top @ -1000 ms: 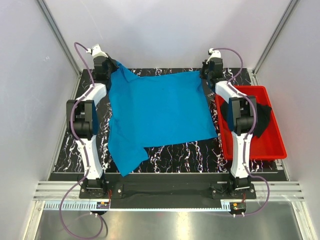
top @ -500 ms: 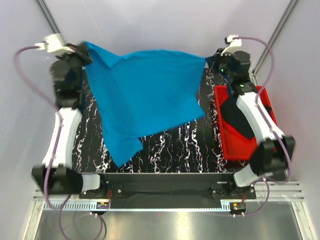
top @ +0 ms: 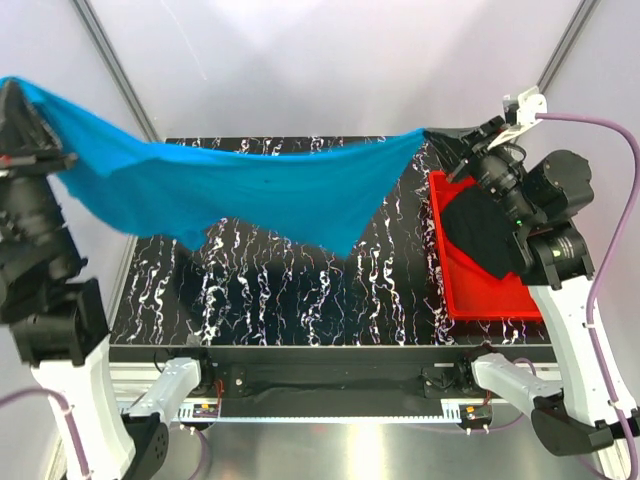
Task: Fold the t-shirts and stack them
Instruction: Fold the tshirt
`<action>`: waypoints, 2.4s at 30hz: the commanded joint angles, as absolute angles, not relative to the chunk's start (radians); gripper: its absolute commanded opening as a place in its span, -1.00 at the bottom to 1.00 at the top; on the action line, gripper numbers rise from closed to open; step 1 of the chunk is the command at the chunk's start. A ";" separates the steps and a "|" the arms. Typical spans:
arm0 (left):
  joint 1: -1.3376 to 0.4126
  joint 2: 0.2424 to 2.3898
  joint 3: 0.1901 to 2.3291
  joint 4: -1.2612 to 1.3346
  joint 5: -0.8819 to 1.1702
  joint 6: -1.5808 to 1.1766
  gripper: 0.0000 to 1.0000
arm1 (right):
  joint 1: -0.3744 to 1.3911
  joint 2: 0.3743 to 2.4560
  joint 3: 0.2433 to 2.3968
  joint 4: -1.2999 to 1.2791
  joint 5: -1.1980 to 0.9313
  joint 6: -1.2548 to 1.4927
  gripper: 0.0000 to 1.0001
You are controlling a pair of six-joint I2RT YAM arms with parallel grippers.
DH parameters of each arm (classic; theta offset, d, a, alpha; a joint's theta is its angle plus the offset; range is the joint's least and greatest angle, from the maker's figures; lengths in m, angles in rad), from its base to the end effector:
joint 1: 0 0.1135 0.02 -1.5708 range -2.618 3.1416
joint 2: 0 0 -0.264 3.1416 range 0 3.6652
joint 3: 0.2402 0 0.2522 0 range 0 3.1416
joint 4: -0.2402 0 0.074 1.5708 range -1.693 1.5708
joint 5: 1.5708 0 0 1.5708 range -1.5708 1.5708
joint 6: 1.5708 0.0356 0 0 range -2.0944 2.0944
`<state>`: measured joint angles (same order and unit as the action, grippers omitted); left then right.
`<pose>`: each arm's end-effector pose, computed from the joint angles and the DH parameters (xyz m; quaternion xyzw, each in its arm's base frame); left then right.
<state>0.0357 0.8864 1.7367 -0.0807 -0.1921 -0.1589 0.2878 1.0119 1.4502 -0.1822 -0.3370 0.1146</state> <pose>0.0476 0.0085 0.6175 -0.1256 0.3778 -0.0191 0.9171 0.1697 0.0625 0.5229 -0.1844 0.5886 0.2564 0.7442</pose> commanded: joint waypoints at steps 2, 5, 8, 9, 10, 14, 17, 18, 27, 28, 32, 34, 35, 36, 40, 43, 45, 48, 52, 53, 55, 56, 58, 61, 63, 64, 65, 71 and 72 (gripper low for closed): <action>0.037 0.819 1.799 -0.172 -0.386 -0.117 -1.00 | 0.293 0.954 1.466 -0.265 -0.365 0.155 -1.00; 0.035 0.772 1.812 -0.195 -0.593 -0.147 -1.00 | 0.293 0.910 1.453 -0.256 -0.361 0.192 -1.00; 0.035 0.758 1.804 -0.236 -0.724 -0.202 -1.00 | 0.293 0.858 1.417 -0.245 -0.336 0.213 -1.00; 0.037 0.758 1.798 -0.248 -0.776 -0.221 -1.00 | 0.293 0.844 1.402 -0.244 -0.324 0.224 -1.00; 0.037 0.756 1.795 -0.250 -0.778 -0.218 -1.00 | 0.293 0.830 1.396 -0.239 -0.313 0.229 -1.00; 0.031 0.750 1.804 -0.247 -0.741 -0.210 -1.00 | 0.295 0.785 1.394 -0.236 -0.296 0.230 -1.00; 0.029 0.697 1.751 -0.195 -0.671 -0.207 -1.00 | 0.293 0.787 1.390 -0.226 -0.281 0.250 -1.00; 0.031 0.678 1.724 -0.133 -0.637 -0.198 -1.00 | 0.293 0.793 1.391 -0.227 -0.266 0.258 -1.00; 0.031 0.606 1.647 -0.071 -0.298 -0.250 -1.00 | 0.293 0.825 1.480 -0.230 -0.356 0.318 -1.00; 0.029 0.597 1.655 -0.069 -0.282 -0.256 -1.00 | 0.293 0.819 1.491 -0.241 -0.367 0.316 -1.00; 0.031 0.561 1.686 -0.051 -0.187 -0.293 -1.00 | 0.293 0.764 1.538 -0.244 -0.419 0.333 -1.00; 0.029 0.542 1.710 -0.040 -0.157 -0.299 -1.00 | 0.293 0.732 1.546 -0.233 -0.443 0.339 -1.00; 0.031 0.532 1.718 -0.035 -0.132 -0.304 -1.00 | 0.293 0.724 1.555 -0.230 -0.448 0.348 -1.00; 0.031 0.526 1.724 -0.028 -0.124 -0.313 -1.00 | 0.293 0.718 1.560 -0.232 -0.456 0.351 -1.00; 0.031 0.494 1.698 0.023 -0.086 -0.330 -1.00 | 0.293 0.687 1.565 -0.218 -0.450 0.368 -1.00; 0.031 0.500 1.646 0.063 -0.092 -0.345 -1.00 | 0.293 0.710 1.546 -0.215 -0.410 0.359 -1.00; 0.031 0.526 1.580 0.086 -0.098 -0.359 -1.00 | 0.293 0.729 1.496 -0.195 -0.375 0.350 -1.00; 0.031 0.575 1.445 0.182 -0.089 -0.371 -1.00 | 0.293 0.784 1.407 -0.131 -0.316 0.330 -1.00; 0.031 0.734 1.286 0.328 -0.060 -0.367 -1.00 | 0.293 0.934 1.289 0.051 -0.233 0.292 -1.00; 0.031 0.776 1.257 0.398 -0.034 -0.367 -1.00 | 0.293 0.974 1.240 0.092 -0.213 0.279 -1.00; 0.031 0.944 1.197 0.460 -0.018 -0.377 -1.00 | 0.293 1.113 1.210 0.165 -0.137 0.246 -1.00; 0.028 1.019 1.183 0.524 -0.020 -0.394 -1.00 | 0.293 1.161 1.194 0.201 -0.083 0.235 -1.00; 0.029 1.238 1.192 0.564 -0.006 -0.420 -1.00 | 0.279 1.321 1.158 0.343 -0.045 0.232 -1.00; 0.031 1.571 1.268 0.612 0.063 -0.455 -1.00 | 0.258 1.550 1.150 0.519 -0.006 0.226 -1.00; 0.032 1.752 1.362 0.600 0.098 -0.482 -1.00 | 0.250 1.670 1.183 0.596 0.081 0.207 -1.00; 0.035 1.834 1.465 0.583 0.157 -0.506 -1.00 | 0.241 1.787 1.224 0.615 0.092 0.212 -1.00; 0.037 1.980 1.529 0.560 0.184 -0.524 -1.00 | 0.209 1.846 1.264 0.611 0.095 0.227 -1.00; 0.031 2.210 1.721 0.557 0.160 -0.512 -1.00 | 0.158 2.126 1.495 0.549 0.120 0.241 -1.00; 0.031 2.248 1.751 0.552 0.167 -0.512 -1.00 | 0.146 2.184 1.528 0.531 0.114 0.235 -1.00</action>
